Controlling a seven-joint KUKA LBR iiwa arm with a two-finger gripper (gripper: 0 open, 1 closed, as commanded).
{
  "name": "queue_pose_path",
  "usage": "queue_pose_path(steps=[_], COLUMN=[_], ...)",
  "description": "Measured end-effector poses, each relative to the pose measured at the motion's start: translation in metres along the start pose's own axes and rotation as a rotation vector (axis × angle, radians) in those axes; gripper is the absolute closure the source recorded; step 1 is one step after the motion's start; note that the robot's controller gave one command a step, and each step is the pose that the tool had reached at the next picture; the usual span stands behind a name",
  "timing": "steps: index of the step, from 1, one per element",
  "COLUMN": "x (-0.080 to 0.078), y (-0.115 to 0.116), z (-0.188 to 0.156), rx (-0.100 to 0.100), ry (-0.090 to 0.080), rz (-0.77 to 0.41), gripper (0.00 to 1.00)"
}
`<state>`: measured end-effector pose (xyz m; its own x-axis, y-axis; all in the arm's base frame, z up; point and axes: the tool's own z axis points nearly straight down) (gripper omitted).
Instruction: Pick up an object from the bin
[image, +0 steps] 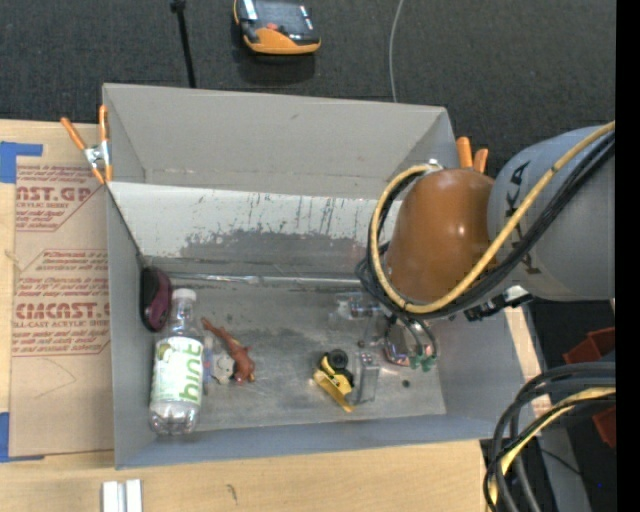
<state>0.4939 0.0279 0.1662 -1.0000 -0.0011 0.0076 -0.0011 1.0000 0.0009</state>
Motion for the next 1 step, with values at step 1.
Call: queue_pose_path(steps=[1], x=[-0.0017], y=[-0.0001], z=[-0.0044], rx=[0.0], ry=[-0.008], rz=[0.001], gripper=[0.0])
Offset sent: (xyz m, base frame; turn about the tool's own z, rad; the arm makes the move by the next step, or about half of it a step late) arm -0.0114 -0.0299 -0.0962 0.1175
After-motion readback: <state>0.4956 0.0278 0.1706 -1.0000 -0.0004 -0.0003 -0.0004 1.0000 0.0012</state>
